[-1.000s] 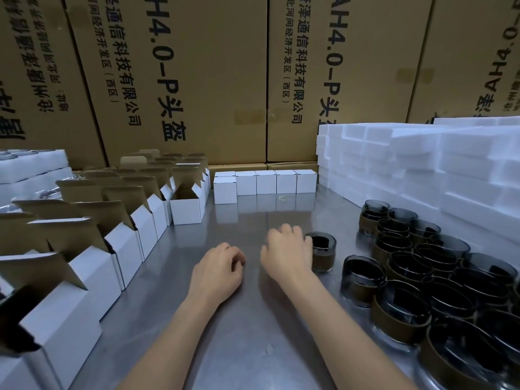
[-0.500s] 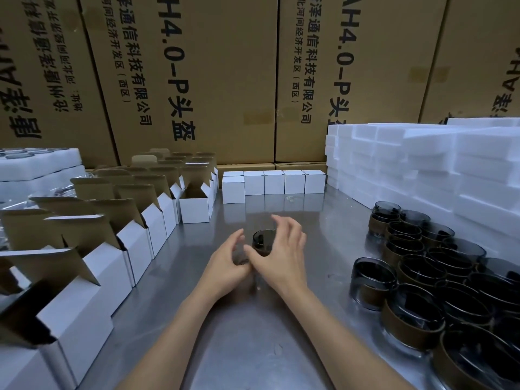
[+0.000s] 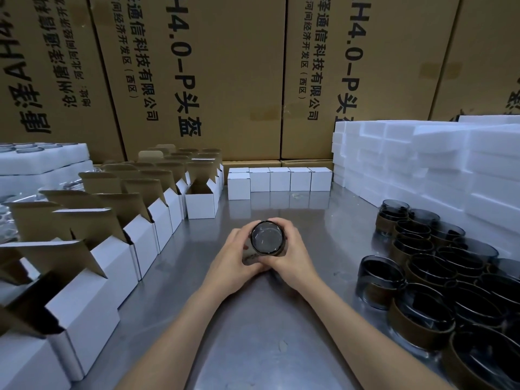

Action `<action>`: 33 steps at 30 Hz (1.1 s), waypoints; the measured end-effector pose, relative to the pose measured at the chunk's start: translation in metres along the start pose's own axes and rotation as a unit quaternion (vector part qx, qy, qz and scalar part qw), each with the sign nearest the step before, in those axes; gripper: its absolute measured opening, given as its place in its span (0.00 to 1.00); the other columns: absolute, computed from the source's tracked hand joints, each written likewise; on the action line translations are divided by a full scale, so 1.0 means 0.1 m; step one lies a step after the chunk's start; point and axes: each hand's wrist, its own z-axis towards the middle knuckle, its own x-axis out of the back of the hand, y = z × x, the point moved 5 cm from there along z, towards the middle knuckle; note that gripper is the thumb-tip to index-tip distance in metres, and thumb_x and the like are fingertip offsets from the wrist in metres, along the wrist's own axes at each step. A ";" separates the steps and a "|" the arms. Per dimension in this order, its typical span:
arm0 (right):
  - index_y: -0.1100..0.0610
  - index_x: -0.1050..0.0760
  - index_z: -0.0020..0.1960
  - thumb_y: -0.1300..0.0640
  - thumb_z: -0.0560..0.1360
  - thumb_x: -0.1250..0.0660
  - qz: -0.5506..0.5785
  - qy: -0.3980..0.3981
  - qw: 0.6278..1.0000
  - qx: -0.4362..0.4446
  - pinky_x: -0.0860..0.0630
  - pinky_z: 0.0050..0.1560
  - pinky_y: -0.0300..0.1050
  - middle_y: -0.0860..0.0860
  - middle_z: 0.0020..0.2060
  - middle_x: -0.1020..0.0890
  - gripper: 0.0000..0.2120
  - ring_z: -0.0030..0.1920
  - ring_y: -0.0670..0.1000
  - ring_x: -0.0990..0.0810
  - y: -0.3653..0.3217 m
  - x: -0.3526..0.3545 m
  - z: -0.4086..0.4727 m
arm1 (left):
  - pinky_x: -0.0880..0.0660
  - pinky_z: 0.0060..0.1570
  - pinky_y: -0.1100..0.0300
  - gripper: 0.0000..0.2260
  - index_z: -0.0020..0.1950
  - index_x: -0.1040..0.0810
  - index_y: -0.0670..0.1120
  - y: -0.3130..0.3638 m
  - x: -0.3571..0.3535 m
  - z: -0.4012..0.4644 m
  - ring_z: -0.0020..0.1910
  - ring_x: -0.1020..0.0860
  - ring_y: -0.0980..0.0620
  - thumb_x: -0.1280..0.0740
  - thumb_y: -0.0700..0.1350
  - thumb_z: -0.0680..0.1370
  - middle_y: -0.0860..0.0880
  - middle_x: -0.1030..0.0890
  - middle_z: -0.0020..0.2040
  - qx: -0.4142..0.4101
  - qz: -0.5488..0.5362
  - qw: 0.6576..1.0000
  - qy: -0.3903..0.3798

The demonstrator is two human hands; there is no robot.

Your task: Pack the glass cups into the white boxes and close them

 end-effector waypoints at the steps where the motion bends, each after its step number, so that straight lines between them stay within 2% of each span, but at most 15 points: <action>1: 0.46 0.31 0.57 0.69 0.60 0.24 0.011 0.000 1.000 0.004 0.31 0.64 0.51 0.45 0.55 0.25 0.32 0.61 0.50 0.28 -0.01 0.00 0.00 | 0.25 0.57 0.51 0.33 0.69 0.35 0.63 0.01 0.01 0.00 0.56 0.26 0.61 0.25 0.49 0.69 0.60 0.30 0.60 -0.004 0.008 1.000 0.003; 5: 0.47 0.32 0.55 0.71 0.59 0.24 0.039 0.000 0.999 0.000 0.29 0.62 0.49 0.50 0.56 0.24 0.33 0.60 0.52 0.26 -0.02 0.01 -0.01 | 0.24 0.53 0.49 0.31 0.66 0.36 0.67 0.02 0.02 -0.01 0.54 0.26 0.60 0.26 0.47 0.70 0.65 0.31 0.57 -0.015 0.035 0.999 0.012; 9: 0.47 0.32 0.56 0.71 0.60 0.25 0.046 -0.015 0.999 0.000 0.29 0.60 0.44 0.51 0.56 0.24 0.33 0.59 0.50 0.26 -0.03 0.01 -0.02 | 0.23 0.51 0.49 0.31 0.63 0.35 0.67 0.01 0.04 0.00 0.54 0.25 0.58 0.27 0.41 0.70 0.62 0.30 0.57 -0.020 0.041 0.998 0.032; 15: 0.50 0.30 0.58 0.74 0.61 0.27 0.062 -0.024 0.998 -0.003 0.29 0.56 0.36 0.47 0.55 0.23 0.32 0.57 0.47 0.25 -0.03 0.01 -0.02 | 0.23 0.49 0.48 0.32 0.61 0.36 0.69 0.00 0.04 0.00 0.52 0.25 0.58 0.28 0.39 0.71 0.61 0.30 0.55 -0.023 0.055 0.997 0.042; 21: 0.49 0.30 0.57 0.73 0.60 0.26 0.068 -0.021 0.997 -0.001 0.29 0.54 0.32 0.42 0.52 0.22 0.32 0.54 0.43 0.24 0.00 0.01 -0.01 | 0.23 0.49 0.49 0.30 0.65 0.34 0.65 0.00 0.04 -0.01 0.52 0.26 0.59 0.28 0.40 0.71 0.62 0.31 0.56 -0.020 0.064 0.997 0.040; 25: 0.48 0.28 0.57 0.67 0.62 0.23 0.098 0.001 0.995 -0.014 0.31 0.48 0.24 0.40 0.51 0.21 0.30 0.50 0.33 0.24 0.01 0.03 0.00 | 0.22 0.48 0.50 0.36 0.70 0.41 0.67 0.05 0.05 -0.02 0.53 0.27 0.57 0.29 0.41 0.72 0.61 0.32 0.57 -0.033 0.085 0.995 0.042; 28: 0.46 0.27 0.57 0.58 0.66 0.22 0.118 0.003 0.992 -0.039 0.29 0.48 0.26 0.41 0.52 0.21 0.24 0.53 0.38 0.23 0.03 0.03 0.00 | 0.22 0.47 0.54 0.41 0.72 0.47 0.70 0.08 0.06 -0.02 0.52 0.27 0.59 0.27 0.43 0.72 0.59 0.30 0.57 -0.045 0.093 0.994 0.047; 30: 0.48 0.27 0.60 0.53 0.69 0.25 0.128 -0.001 0.989 -0.070 0.26 0.50 0.31 0.43 0.53 0.21 0.21 0.54 0.42 0.23 0.04 0.02 -0.01 | 0.22 0.47 0.55 0.38 0.71 0.44 0.69 0.09 0.07 -0.03 0.50 0.26 0.61 0.27 0.44 0.72 0.59 0.29 0.56 -0.051 0.092 0.993 0.058; 33: 0.50 0.27 0.62 0.48 0.73 0.29 0.143 -0.023 0.983 -0.109 0.25 0.51 0.36 0.46 0.53 0.19 0.19 0.54 0.46 0.21 0.04 0.01 -0.01 | 0.22 0.50 0.54 0.30 0.70 0.34 0.61 0.08 0.09 -0.03 0.51 0.25 0.59 0.26 0.47 0.71 0.59 0.27 0.56 -0.048 0.053 0.994 0.078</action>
